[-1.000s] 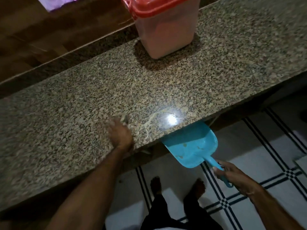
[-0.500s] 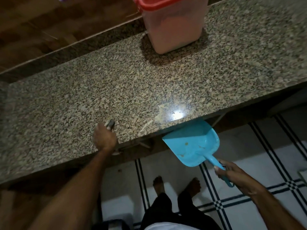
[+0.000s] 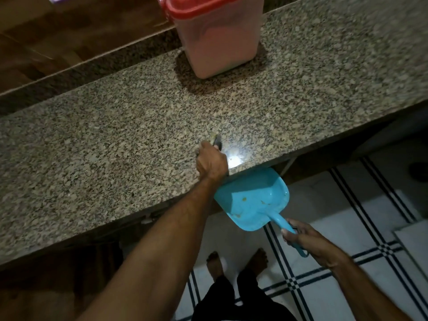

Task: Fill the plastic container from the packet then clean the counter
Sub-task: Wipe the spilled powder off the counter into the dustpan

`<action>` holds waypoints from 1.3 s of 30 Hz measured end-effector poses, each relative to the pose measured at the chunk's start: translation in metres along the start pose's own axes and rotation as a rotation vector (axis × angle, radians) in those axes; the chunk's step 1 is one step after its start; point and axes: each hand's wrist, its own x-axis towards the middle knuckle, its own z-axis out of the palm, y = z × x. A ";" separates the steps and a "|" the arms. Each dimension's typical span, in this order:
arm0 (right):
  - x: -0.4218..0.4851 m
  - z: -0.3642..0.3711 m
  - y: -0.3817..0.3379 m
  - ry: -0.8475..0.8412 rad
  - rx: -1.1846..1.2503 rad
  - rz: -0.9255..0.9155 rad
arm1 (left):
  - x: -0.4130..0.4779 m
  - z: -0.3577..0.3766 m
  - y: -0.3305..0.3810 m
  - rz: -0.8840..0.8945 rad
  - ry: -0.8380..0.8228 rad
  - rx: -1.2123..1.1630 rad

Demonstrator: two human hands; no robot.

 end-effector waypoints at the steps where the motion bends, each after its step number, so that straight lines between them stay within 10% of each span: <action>1: -0.001 -0.002 0.001 0.006 0.004 -0.003 | 0.007 -0.002 0.003 -0.005 -0.010 -0.059; 11: -0.014 -0.016 0.010 0.080 0.116 -0.025 | 0.001 -0.053 -0.078 0.041 0.076 0.308; 23: 0.001 -0.005 0.006 0.058 0.096 -0.012 | 0.017 0.016 0.014 0.157 -0.042 -0.042; 32: -0.004 -0.015 0.010 0.119 0.102 0.009 | 0.095 -0.040 -0.045 0.060 0.071 0.162; 39: 0.005 -0.014 0.006 0.191 0.134 0.028 | 0.037 0.034 0.014 0.577 0.008 0.051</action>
